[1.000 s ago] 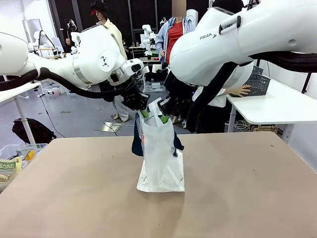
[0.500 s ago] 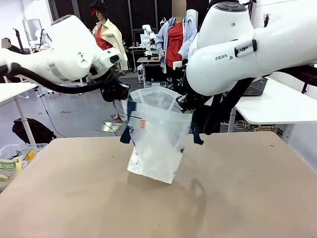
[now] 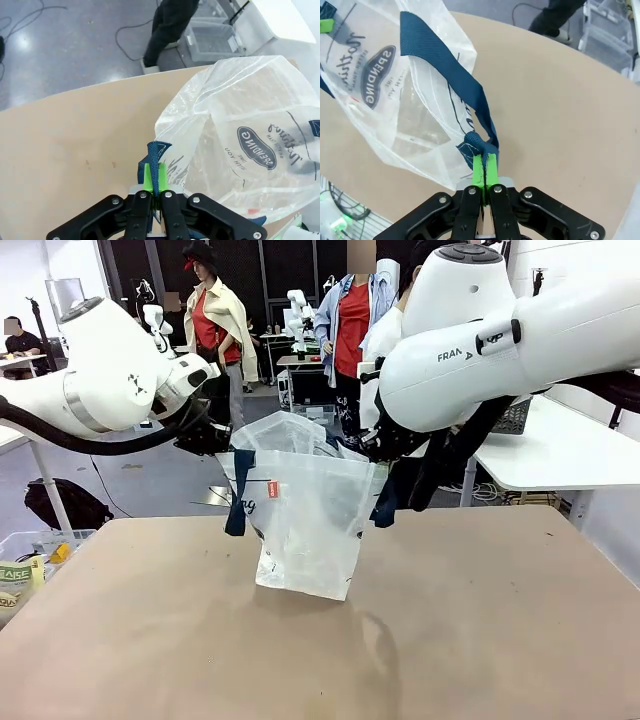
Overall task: Transfer purchased items from the store into the shopping bag.
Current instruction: Open the Reusable shopping bag in the center of the table, then move the Reusable shopping bag to the right side of the table.
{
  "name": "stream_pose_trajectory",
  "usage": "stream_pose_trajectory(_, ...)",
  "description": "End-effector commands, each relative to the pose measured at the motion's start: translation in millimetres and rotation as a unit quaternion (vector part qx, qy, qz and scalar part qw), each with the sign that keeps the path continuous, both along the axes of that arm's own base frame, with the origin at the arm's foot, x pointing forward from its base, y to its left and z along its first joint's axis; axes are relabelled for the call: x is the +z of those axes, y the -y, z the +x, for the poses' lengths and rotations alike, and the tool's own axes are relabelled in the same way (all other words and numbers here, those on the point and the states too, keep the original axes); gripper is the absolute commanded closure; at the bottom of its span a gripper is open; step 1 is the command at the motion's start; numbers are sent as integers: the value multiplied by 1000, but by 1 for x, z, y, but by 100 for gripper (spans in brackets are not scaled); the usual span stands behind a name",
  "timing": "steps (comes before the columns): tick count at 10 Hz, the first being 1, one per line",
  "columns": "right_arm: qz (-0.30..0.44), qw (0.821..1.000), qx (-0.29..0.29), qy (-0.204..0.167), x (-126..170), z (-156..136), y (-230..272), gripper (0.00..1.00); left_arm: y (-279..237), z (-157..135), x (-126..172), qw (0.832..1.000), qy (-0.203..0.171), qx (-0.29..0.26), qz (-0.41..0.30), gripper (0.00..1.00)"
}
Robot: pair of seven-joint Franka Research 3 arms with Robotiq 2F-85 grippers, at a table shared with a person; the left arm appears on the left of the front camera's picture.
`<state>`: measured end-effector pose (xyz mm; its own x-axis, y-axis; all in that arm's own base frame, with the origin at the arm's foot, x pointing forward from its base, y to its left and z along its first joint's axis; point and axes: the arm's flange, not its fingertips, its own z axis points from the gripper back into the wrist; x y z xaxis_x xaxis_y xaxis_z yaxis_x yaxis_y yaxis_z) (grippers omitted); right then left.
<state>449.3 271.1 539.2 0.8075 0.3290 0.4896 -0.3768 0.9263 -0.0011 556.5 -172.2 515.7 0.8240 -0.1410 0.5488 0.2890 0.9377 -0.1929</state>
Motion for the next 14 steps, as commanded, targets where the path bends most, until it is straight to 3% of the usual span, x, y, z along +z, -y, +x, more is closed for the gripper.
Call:
stream_pose_trajectory(1, 5, 1000, -8, 0, 1, -1, -2, 100, -23, -5, -2, 1000, -8, 7, -11, 100)
stream_pose_trajectory(2, 1, 1000, -11, -17, -1, 1, -3, 100, -29, -9, -3, 1000, -9, 15, -16, 100)
stream_pose_trajectory(3, -31, 999, 16, -29, -5, 6, -16, 100, -5, 0, -2, 1000, -5, 7, -6, 100)
stream_pose_trajectory(4, 0, 1000, 1, 0, 1, -1, -3, 100, -5, 0, -2, 1000, -5, 7, -6, 100)
stream_pose_trajectory(14, 0, 1000, 1, 0, 1, -1, -3, 100, -5, 0, -2, 1000, -5, 7, -6, 100)
